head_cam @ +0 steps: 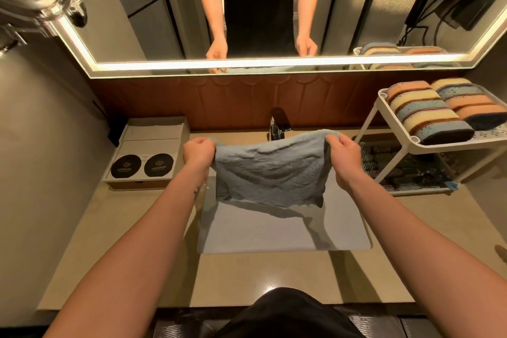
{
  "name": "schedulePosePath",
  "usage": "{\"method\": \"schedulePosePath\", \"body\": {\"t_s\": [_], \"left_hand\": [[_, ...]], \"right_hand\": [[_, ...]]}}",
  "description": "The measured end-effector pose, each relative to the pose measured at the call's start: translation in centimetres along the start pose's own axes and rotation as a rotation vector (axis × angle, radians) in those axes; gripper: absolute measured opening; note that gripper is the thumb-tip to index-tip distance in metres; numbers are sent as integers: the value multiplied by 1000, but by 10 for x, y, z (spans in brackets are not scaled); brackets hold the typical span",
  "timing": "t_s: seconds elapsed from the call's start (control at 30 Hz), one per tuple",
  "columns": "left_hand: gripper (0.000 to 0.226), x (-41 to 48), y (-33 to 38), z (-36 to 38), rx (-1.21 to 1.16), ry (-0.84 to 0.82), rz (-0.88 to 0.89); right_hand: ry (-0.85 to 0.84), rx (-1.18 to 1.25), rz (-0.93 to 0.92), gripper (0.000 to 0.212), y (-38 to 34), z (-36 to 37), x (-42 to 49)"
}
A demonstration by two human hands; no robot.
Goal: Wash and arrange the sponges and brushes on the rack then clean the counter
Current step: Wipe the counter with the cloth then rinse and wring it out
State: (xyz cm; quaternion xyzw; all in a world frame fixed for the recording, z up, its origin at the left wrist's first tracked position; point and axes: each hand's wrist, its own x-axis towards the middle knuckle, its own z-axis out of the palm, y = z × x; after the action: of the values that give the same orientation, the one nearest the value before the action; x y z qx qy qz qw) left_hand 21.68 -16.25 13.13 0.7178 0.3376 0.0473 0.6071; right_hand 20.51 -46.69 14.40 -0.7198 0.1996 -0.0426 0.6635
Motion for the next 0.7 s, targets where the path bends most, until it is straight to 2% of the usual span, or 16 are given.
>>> {"method": "schedulePosePath", "body": {"t_s": [0.2,0.33,0.4,0.53,0.7], "left_hand": [[15,11,23,-1,64,1,-16],[53,11,36,1,77,-93,8],[61,10,35,2,57,-119,55],[54,10,31,-1,27,-122,159],[48,15,30,-7,-90,-155,168]], "right_hand": [[26,-154,14,33,1,-5,9],[71,-97,59,24,-2,0,6],[74,-76,55,30,-2,0,5],[133,-94,73,29,1,-1,6],[164,-136,160,31,4,1,8]]}}
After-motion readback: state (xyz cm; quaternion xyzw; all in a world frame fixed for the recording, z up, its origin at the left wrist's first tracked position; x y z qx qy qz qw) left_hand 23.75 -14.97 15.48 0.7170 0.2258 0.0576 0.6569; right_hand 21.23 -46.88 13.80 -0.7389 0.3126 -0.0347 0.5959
